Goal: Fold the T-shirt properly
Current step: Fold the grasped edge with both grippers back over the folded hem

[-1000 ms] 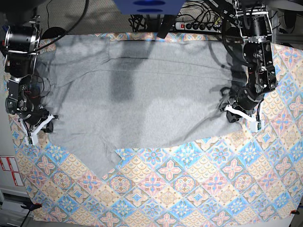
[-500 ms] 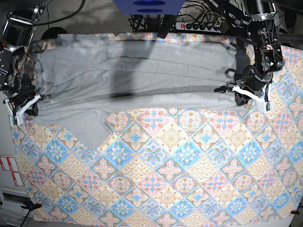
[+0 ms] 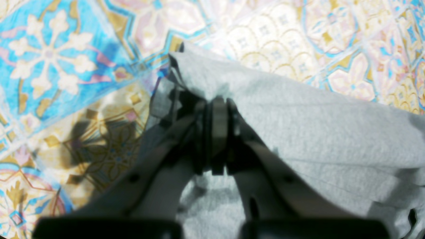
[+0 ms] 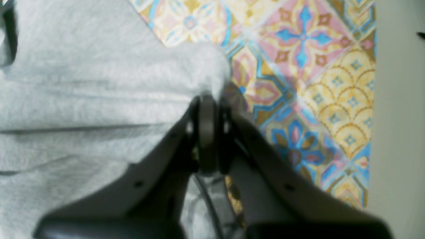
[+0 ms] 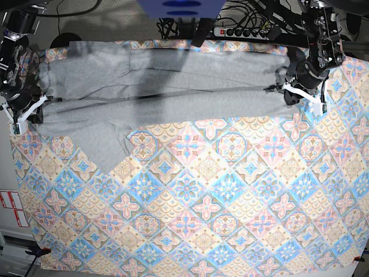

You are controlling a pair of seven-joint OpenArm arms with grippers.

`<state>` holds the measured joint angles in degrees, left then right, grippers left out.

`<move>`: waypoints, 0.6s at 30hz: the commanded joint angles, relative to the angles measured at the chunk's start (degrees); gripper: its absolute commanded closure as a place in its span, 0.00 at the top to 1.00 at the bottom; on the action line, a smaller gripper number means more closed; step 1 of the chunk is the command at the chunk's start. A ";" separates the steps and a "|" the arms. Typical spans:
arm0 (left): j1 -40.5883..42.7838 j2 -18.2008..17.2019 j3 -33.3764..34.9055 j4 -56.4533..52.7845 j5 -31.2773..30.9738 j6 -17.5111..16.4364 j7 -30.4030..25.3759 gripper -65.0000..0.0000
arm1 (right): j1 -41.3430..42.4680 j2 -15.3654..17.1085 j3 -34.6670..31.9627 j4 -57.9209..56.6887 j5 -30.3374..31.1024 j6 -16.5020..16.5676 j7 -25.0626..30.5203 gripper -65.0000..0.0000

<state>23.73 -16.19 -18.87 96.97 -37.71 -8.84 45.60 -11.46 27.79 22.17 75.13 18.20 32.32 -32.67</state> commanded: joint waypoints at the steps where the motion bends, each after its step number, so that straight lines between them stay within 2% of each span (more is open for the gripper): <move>1: 0.41 -0.83 -0.25 0.92 -0.31 0.09 -1.08 0.00 | 0.26 1.62 0.73 1.13 0.40 -0.36 1.24 0.01; 6: 0.23 -0.83 -0.25 -1.01 0.48 0.09 -0.81 0.00 | 0.26 -0.14 0.64 1.13 0.40 -0.36 1.15 0.01; 12: -0.03 -0.47 -0.25 -3.91 4.70 0.09 -0.81 0.00 | 0.26 -0.23 0.20 1.13 0.31 -0.36 1.06 0.01; 14: -0.03 -0.47 -0.25 -4.62 5.32 0.18 -0.81 0.00 | 0.26 -0.23 0.20 1.04 0.22 -0.36 -0.61 0.01; 16: -0.03 -0.65 -0.34 -5.06 5.32 0.27 -0.81 0.00 | 0.26 -0.23 0.55 1.04 0.13 -0.36 -2.98 0.05; 18: -0.03 -0.74 -0.51 -5.06 5.32 0.27 -0.99 0.04 | 0.43 -0.23 0.64 1.04 0.13 -0.36 -3.42 0.11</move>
<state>23.68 -16.05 -18.87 91.20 -32.77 -8.86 45.63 -11.64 25.89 22.04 75.13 17.96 32.32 -37.21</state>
